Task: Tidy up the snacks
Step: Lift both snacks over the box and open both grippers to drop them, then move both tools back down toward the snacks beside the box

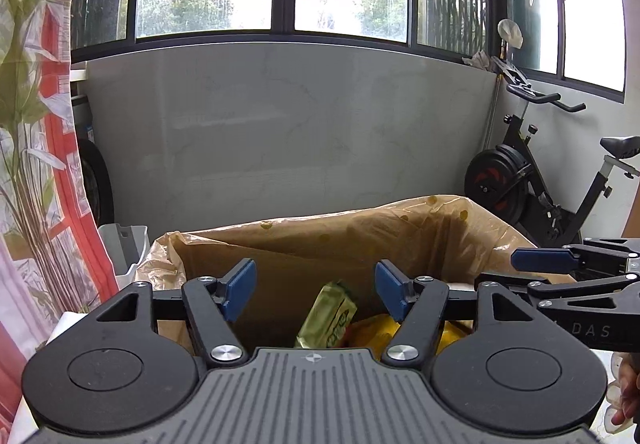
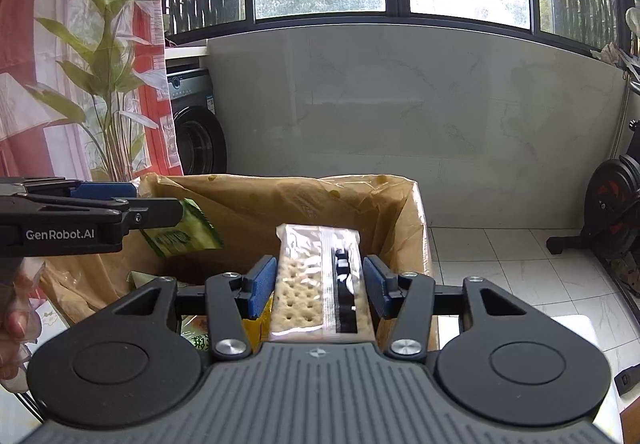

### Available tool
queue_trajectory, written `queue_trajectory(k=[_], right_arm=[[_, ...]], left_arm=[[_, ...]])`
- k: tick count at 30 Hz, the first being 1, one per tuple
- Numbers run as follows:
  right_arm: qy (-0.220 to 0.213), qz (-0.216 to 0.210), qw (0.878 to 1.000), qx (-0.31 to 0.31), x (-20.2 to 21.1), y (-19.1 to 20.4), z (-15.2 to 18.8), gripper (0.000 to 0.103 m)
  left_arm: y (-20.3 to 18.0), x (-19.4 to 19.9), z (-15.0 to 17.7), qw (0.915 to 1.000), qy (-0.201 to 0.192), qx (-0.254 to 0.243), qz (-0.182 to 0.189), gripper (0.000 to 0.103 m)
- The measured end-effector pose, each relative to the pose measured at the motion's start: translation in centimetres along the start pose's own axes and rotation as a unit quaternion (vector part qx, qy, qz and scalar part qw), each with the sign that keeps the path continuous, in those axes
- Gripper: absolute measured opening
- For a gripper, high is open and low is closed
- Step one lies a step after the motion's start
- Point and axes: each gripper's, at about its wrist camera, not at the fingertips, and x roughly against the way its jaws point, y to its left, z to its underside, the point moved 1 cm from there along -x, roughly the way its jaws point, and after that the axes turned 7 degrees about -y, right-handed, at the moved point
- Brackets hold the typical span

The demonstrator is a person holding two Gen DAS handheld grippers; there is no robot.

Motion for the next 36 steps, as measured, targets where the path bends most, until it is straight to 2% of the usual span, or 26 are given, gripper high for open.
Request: queue_trajectory(k=[7,11,15,19,23,25,32,36], right_arm=[[-0.024,-0.006,1.0,-0.011,2.4,0.2,-0.3,0.056],[-0.039,-0.013,0.999,-0.023,4.4,0.7,-0.2,0.056],[-0.05,-0.023,0.998,-0.037,6.5,1.3,0.2,0.056],[-0.063,-0.022,0.997,-0.049,8.9,2.3,1.4,0.062],[-0.075,-0.018,0.995,-0.059,11.1,3.0,3.4,0.065],[-0.066,-0.013,0.996,-0.057,11.6,3.3,4.6,0.065],[-0.01,-0.008,0.999,-0.049,11.8,4.3,9.1,0.065],[0.034,-0.02,0.998,-0.043,11.5,5.3,12.1,0.065]], left_arm=[[1.0,1.6,0.2,0.9997,0.017,0.009,0.012,0.071],[1.9,4.3,0.2,0.9996,0.018,0.0,0.02,0.071],[3.1,7.3,0.5,0.9993,0.022,0.013,0.029,0.071],[3.9,10.3,1.7,0.9975,0.018,0.025,0.063,0.071],[3.8,11.9,4.2,0.9965,0.032,0.025,0.073,0.072],[3.7,12.2,5.4,0.996,0.043,0.029,0.073,0.072],[4.0,12.6,10.2,0.9899,0.088,0.091,0.064,0.072],[3.7,11.9,12.3,0.9874,0.116,0.092,0.053,0.072]])
